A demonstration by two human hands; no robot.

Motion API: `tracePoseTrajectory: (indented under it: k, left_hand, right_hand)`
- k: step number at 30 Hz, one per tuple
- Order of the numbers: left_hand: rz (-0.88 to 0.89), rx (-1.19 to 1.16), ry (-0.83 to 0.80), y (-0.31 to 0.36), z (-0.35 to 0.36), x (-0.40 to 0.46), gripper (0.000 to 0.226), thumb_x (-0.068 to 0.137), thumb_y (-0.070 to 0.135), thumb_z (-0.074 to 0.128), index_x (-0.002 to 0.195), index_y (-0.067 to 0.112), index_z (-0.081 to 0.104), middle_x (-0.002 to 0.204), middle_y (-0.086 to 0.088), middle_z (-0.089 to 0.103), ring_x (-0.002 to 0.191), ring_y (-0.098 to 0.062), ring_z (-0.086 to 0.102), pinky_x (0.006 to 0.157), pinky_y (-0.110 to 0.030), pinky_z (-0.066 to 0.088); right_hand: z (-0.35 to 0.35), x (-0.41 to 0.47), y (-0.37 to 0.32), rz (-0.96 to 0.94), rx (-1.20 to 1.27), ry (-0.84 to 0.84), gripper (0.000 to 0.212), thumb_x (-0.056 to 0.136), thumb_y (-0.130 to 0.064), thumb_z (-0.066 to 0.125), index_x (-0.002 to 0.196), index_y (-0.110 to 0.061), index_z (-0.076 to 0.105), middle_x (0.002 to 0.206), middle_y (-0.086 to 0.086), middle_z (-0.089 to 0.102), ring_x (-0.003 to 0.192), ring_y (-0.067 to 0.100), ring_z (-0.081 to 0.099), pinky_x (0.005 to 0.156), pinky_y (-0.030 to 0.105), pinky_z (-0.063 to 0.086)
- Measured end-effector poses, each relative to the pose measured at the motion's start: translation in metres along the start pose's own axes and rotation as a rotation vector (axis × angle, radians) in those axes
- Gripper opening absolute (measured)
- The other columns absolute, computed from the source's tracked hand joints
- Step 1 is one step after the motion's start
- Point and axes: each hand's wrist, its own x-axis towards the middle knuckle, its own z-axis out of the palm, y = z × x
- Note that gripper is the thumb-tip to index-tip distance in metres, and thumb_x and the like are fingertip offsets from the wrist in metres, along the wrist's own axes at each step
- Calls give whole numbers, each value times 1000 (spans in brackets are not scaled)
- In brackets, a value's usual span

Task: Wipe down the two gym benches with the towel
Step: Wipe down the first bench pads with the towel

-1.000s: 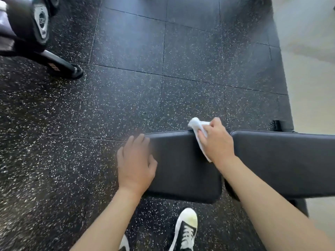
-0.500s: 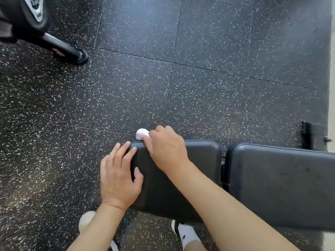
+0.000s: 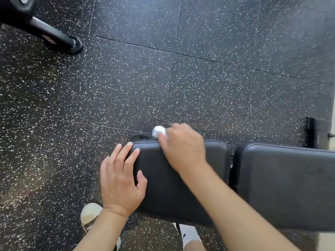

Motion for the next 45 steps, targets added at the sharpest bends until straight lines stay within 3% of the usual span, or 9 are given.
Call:
tracePoseTrajectory:
  k: [3, 6, 13, 18, 22, 27, 34, 39, 45]
  left_hand:
    - [6, -14, 1, 0, 0, 0, 58, 88, 27, 52, 144, 12, 51, 158, -11, 49, 150, -39, 40, 110, -64, 40]
    - [9, -3, 5, -1, 0, 0, 57, 90, 28, 51, 144, 12, 51, 158, -11, 49, 150, -39, 41, 110, -64, 40]
    - [8, 7, 6, 0, 0, 0, 56, 91, 29, 52, 144, 13, 52, 157, -11, 50, 149, -39, 43, 110, -65, 40]
    - [1, 5, 4, 0, -1, 0, 56, 89, 28, 53, 144, 13, 53, 157, -10, 50, 149, -38, 43, 109, -65, 41]
    - [-6, -6, -5, 1, -1, 0, 56, 89, 29, 52, 142, 9, 55, 156, -11, 51, 149, -38, 42, 111, -64, 40]
    - [-12, 8, -5, 3, -3, 1, 58, 88, 30, 53, 144, 15, 53, 157, -8, 50, 150, -35, 42, 114, -62, 38]
    - [-70, 66, -57, 10, -8, -4, 60, 91, 29, 49, 150, 18, 51, 165, -4, 43, 154, -33, 38, 117, -64, 34]
    - [-129, 49, -105, 18, -8, -44, 67, 92, 28, 46, 159, 20, 43, 173, -2, 28, 161, -30, 23, 122, -67, 25]
    - [-5, 45, -130, 10, -11, -97, 66, 94, 27, 50, 159, 22, 44, 171, -4, 34, 157, -29, 31, 119, -62, 30]
  right_hand:
    - [14, 8, -41, -79, 29, -43, 31, 93, -35, 71, 67, -18, 69, 68, 2, 61, 68, 27, 59, 51, 30, 32]
    - [5, -2, -10, -78, 64, -88, 41, 103, -47, 53, 73, -21, 65, 79, -3, 59, 80, 23, 57, 55, 33, 37]
    - [-20, -17, 108, 326, -10, -173, 58, 103, -62, 35, 70, -19, 57, 79, -3, 53, 83, 27, 56, 65, 37, 43]
    - [-2, 8, 21, 101, -46, -177, 40, 101, -48, 51, 83, -18, 72, 79, 2, 62, 81, 31, 60, 60, 34, 31]
    - [20, 24, -56, -66, 45, -258, 39, 104, -40, 44, 86, -17, 70, 89, 3, 63, 86, 28, 59, 62, 34, 32]
    - [9, 13, -16, -90, 112, -260, 43, 105, -53, 39, 73, -25, 44, 80, -7, 44, 83, 23, 52, 62, 34, 31]
    - [-11, -5, 69, 55, -76, -218, 56, 99, -62, 26, 65, -22, 46, 75, -3, 46, 78, 25, 53, 60, 35, 30]
    - [-1, 9, 21, 14, -97, -257, 56, 100, -61, 30, 64, -20, 44, 75, -3, 48, 77, 25, 53, 61, 35, 30]
    - [17, 34, -81, -277, -61, -322, 52, 105, -50, 40, 64, -19, 45, 75, -3, 44, 75, 23, 48, 61, 35, 30]
